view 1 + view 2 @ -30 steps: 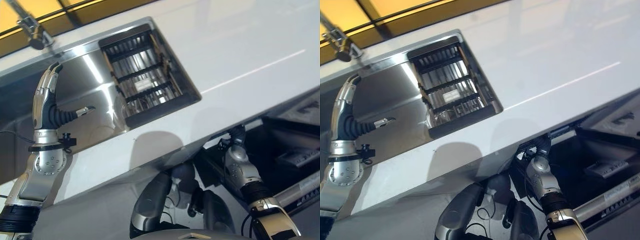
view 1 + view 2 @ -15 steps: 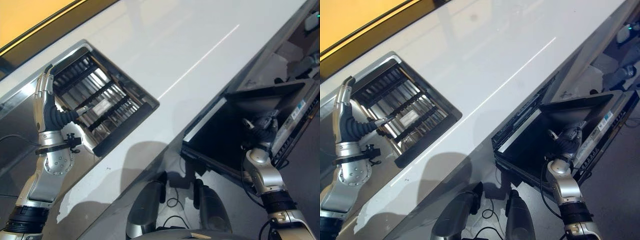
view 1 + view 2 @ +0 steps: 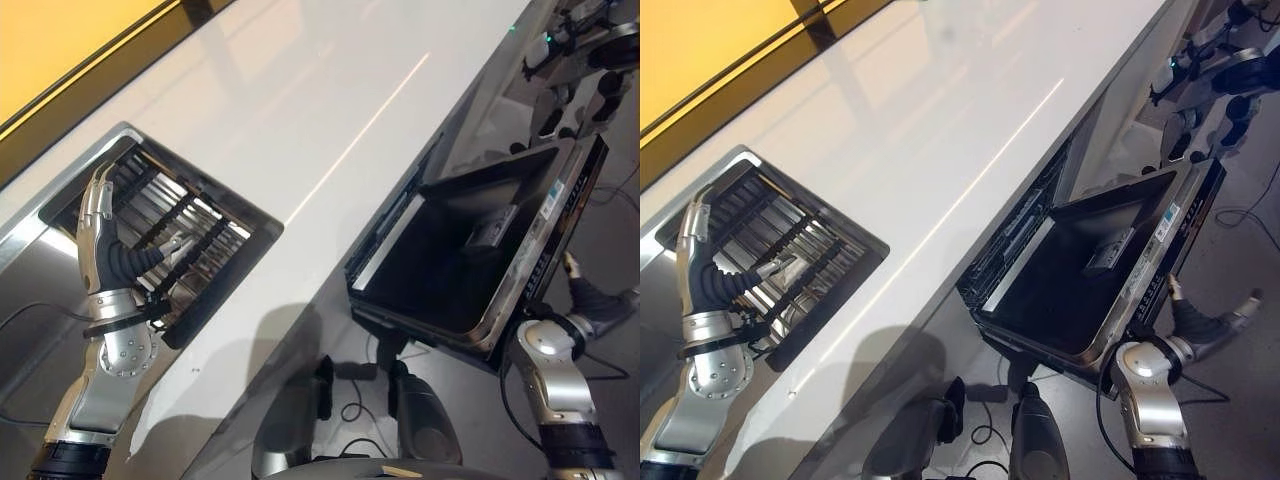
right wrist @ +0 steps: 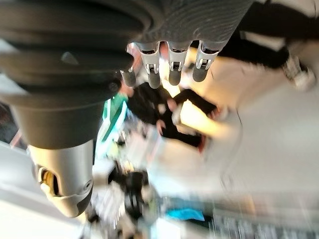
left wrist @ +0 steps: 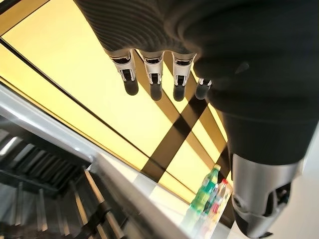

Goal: Pick up plates and place into dishwasher.

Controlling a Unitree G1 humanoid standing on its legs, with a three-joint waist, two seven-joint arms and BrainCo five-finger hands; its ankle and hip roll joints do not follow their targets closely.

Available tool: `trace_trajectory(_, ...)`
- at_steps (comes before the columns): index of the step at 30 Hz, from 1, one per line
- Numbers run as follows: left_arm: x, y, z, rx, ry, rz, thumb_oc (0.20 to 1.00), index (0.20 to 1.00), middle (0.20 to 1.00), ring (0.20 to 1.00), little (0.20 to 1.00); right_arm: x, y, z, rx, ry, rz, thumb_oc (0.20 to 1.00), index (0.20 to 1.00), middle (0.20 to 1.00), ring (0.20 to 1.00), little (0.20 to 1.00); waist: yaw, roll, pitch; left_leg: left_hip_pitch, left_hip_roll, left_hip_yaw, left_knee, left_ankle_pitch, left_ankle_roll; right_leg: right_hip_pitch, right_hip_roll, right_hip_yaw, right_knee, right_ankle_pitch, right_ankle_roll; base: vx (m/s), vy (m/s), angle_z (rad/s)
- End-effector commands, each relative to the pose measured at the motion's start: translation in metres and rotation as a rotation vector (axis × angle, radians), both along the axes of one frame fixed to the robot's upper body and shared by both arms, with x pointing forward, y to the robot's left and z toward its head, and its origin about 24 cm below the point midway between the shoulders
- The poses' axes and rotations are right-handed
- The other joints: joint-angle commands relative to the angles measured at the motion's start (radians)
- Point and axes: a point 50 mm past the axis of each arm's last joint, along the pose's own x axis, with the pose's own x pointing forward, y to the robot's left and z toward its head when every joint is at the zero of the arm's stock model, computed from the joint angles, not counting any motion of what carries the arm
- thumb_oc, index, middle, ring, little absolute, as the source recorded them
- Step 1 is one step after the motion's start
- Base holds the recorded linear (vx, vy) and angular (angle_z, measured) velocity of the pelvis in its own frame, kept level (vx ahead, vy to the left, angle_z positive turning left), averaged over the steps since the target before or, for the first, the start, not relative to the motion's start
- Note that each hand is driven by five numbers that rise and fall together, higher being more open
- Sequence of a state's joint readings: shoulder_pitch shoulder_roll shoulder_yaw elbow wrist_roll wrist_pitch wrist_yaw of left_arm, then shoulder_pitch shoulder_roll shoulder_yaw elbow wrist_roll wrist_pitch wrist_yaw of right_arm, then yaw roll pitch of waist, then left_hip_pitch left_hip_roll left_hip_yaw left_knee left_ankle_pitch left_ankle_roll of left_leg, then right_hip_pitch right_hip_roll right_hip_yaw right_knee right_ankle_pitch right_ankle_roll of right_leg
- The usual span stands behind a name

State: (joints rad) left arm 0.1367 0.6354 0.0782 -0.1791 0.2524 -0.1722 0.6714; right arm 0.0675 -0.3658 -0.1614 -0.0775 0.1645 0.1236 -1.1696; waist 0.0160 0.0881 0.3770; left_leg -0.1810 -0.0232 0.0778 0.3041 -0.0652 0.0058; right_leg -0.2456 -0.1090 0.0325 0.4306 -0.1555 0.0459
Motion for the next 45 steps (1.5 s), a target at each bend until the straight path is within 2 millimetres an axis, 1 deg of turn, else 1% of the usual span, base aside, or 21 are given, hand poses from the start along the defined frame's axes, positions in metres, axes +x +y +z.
trace_trajectory(1,-0.019,0.004,0.012,0.018,-0.118,0.014,1.000,1.000,1.000,1.000,1.000,-0.011,-0.007,0.008,-0.039,-0.047,-0.025,1.000,1.000,1.000,1.000,1.000,-0.027,-0.024,-0.077,-0.035,0.007,-0.056,0.149,-0.094,0.008,0.077,-0.083,0.025,-0.278,0.255,0.071,0.00,0.081,-0.07)
trace_trajectory(4,-0.023,0.004,0.008,0.006,-0.120,0.022,1.000,1.000,1.000,1.000,1.000,-0.017,-0.013,-0.004,-0.008,0.022,-0.024,1.000,1.000,1.000,1.000,1.000,-0.038,-0.014,-0.076,-0.042,-0.001,-0.049,0.153,-0.099,0.011,0.061,-0.084,0.040,-0.270,0.250,0.077,-0.05,0.096,-0.14)
trace_trajectory(5,-0.023,0.002,0.007,0.001,-0.124,0.028,1.000,1.000,1.000,1.000,1.000,-0.019,-0.015,-0.007,0.001,0.047,-0.017,1.000,1.000,1.000,1.000,1.000,-0.046,-0.008,-0.065,-0.054,-0.004,-0.046,0.162,-0.102,0.011,0.045,-0.084,0.046,-0.261,0.248,0.078,-0.11,0.095,-0.17)
trace_trajectory(9,-0.020,-0.002,0.005,-0.029,-0.155,0.046,1.000,1.000,1.000,1.000,1.000,-0.011,-0.016,-0.010,0.062,0.039,0.063,1.000,1.000,1.000,1.000,1.000,-0.066,0.025,-0.016,-0.112,-0.014,-0.037,0.200,-0.109,0.008,-0.030,-0.085,0.063,-0.212,0.236,0.079,-0.16,0.110,-0.33)
trace_trajectory(11,-0.014,-0.007,0.009,-0.043,-0.197,0.051,1.000,1.000,1.000,1.000,1.000,0.002,-0.010,-0.008,0.068,0.005,0.114,1.000,1.000,1.000,1.000,1.000,-0.075,0.042,0.026,-0.161,-0.016,-0.036,0.230,-0.113,0.006,-0.086,-0.086,0.071,-0.177,0.228,0.078,-0.21,0.058,-0.14)
trace_trajectory(14,-0.005,-0.011,0.018,-0.041,-0.243,0.046,1.000,1.000,1.000,1.000,1.000,0.020,0.002,-0.006,0.091,-0.034,0.172,1.000,1.000,1.000,1.000,1.000,-0.076,0.051,0.073,-0.226,-0.017,-0.040,0.283,-0.124,0.004,-0.147,-0.081,0.075,-0.122,0.214,0.074,-0.16,-0.042,-0.02)
trace_trajectory(17,0.006,-0.016,0.028,-0.030,-0.280,0.037,1.000,1.000,1.000,1.000,1.000,0.037,0.014,-0.007,0.160,-0.090,0.223,1.000,1.000,1.000,1.000,1.000,-0.078,0.059,0.118,-0.284,-0.012,-0.049,0.352,-0.144,0.004,-0.210,-0.072,0.066,-0.032,0.185,0.065,-0.10,-0.081,0.03)
trace_trajectory(20,0.012,-0.020,0.035,-0.022,-0.302,0.025,1.000,1.000,1.000,1.000,1.000,0.050,0.022,-0.011,0.271,-0.139,0.330,1.000,1.000,1.000,1.000,1.000,-0.073,0.068,0.143,-0.323,-0.012,-0.059,0.423,-0.171,0.007,-0.259,-0.063,0.058,0.071,0.144,0.054,-0.02,-0.068,0.05)
trace_trajectory(21,0.013,-0.021,0.037,-0.021,-0.304,0.020,1.000,1.000,1.000,1.000,1.000,0.055,0.025,-0.012,0.317,-0.160,0.383,1.000,1.000,1.000,1.000,1.000,-0.069,0.070,0.143,-0.342,-0.015,-0.063,0.449,-0.180,0.008,-0.279,-0.061,0.056,0.103,0.133,0.051,0.01,-0.066,0.05)
trace_trajectory(22,0.016,-0.023,0.039,-0.018,-0.304,0.010,1.000,1.000,1.000,1.000,1.000,0.062,0.031,-0.014,0.370,-0.176,0.471,1.000,1.000,1.000,1.000,1.000,-0.064,0.071,0.143,-0.359,-0.020,-0.070,0.473,-0.189,0.009,-0.300,-0.058,0.055,0.136,0.122,0.045,0.02,-0.078,0.06)
trace_trajectory(24,0.020,-0.028,0.044,-0.009,-0.303,-0.011,1.000,1.000,1.000,1.000,1.000,0.075,0.039,-0.005,0.391,-0.225,0.593,1.000,1.000,1.000,1.000,1.000,-0.052,0.072,0.143,-0.393,-0.031,-0.085,0.519,-0.197,0.011,-0.337,-0.050,0.050,0.195,0.101,0.038,0.02,-0.096,0.08)
trace_trajectory(26,0.026,-0.032,0.051,0.007,-0.301,-0.026,1.000,1.000,1.000,1.000,1.000,0.092,0.049,0.012,0.402,-0.289,0.750,1.000,1.000,1.000,1.000,1.000,-0.038,0.069,0.143,-0.434,-0.045,-0.101,0.571,-0.200,0.012,-0.382,-0.042,0.043,0.260,0.080,0.029,0.01,-0.099,0.15)
trace_trajectory(27,0.028,-0.033,0.053,0.012,-0.303,-0.030,1.000,1.000,1.000,1.000,1.000,0.098,0.052,0.018,0.413,-0.321,0.797,1.000,1.000,1.000,1.000,1.000,-0.033,0.067,0.143,-0.450,-0.050,-0.105,0.585,-0.201,0.013,-0.400,-0.039,0.041,0.282,0.074,0.027,0.00,-0.088,0.18)
trace_trajectory(28,0.031,-0.034,0.057,0.019,-0.304,-0.031,1.000,1.000,1.000,1.000,1.000,0.105,0.058,0.029,0.428,-0.379,0.890,1.000,1.000,1.000,1.000,1.000,-0.026,0.064,0.143,-0.473,-0.058,-0.111,0.612,-0.203,0.014,-0.426,-0.033,0.037,0.318,0.062,0.023,0.00,-0.087,0.13)
trace_trajectory(31,0.035,-0.033,0.061,0.026,-0.304,-0.022,1.000,1.000,1.000,1.000,1.000,0.116,0.072,0.049,0.413,-0.467,1.053,1.000,1.000,1.000,1.000,1.000,-0.013,0.059,0.143,-0.521,-0.074,-0.123,0.665,-0.210,0.016,-0.480,-0.020,0.033,0.396,0.031,0.012,-0.01,-0.076,0.11)
trace_trajectory(33,0.038,-0.033,0.063,0.033,-0.300,-0.018,1.000,1.000,1.000,1.000,1.000,0.122,0.085,0.058,0.471,-0.529,1.209,1.000,1.000,1.000,1.000,1.000,-0.004,0.055,0.143,-0.546,-0.083,-0.133,0.698,-0.217,0.018,-0.506,-0.014,0.029,0.438,0.015,0.004,0.01,-0.078,0.06)
trace_trajectory(36,0.039,-0.031,0.064,0.036,-0.297,-0.018,1.000,1.000,1.000,1.000,1.000,0.126,0.105,0.073,0.425,-0.529,1.418,1.000,1.000,1.000,1.000,1.000,0.009,0.054,0.143,-0.574,-0.098,-0.147,0.727,-0.221,0.020,-0.536,-0.008,0.029,0.478,0.001,-0.002,0.01,-0.041,0.23)
trace_trajectory(37,0.039,-0.029,0.065,0.034,-0.296,-0.022,1.000,1.000,1.000,1.000,1.000,0.126,0.114,0.081,0.404,-0.537,1.528,1.000,1.000,1.000,1.000,1.000,0.016,0.054,0.143,-0.582,-0.103,-0.150,0.731,-0.217,0.020,-0.544,-0.008,0.027,0.485,0.000,-0.004,0.00,-0.007,0.26)
trace_trajectory(41,0.038,-0.025,0.063,0.026,-0.292,-0.024,1.000,1.000,1.000,1.000,1.000,0.121,0.140,0.102,0.311,-0.565,1.791,1.000,1.000,1.000,1.000,1.000,0.033,0.051,0.143,-0.575,-0.113,-0.158,0.703,-0.184,0.016,-0.536,-0.004,0.020,0.467,0.011,-0.007,0.02,0.021,-0.03)
trace_trajectory(42,0.038,-0.024,0.062,0.023,-0.294,-0.024,1.000,1.000,1.000,1.000,1.000,0.118,0.148,0.108,0.291,-0.578,1.846,1.000,1.000,1.000,1.000,1.000,0.040,0.049,0.143,-0.562,-0.116,-0.160,0.684,-0.167,0.014,-0.522,-0.003,0.015,0.450,0.017,-0.006,0.03,0.031,0.27)
trace_trajectory(45,0.035,-0.020,0.061,0.014,-0.297,-0.018,1.000,1.000,1.000,1.000,1.000,0.113,0.160,0.114,0.244,-0.585,1.921,1.000,1.000,1.000,1.000,1.000,0.052,0.045,0.143,-0.522,-0.122,-0.170,0.628,-0.140,0.014,-0.480,-0.007,0.005,0.404,0.031,-0.003,0.05,0.062,0.29)
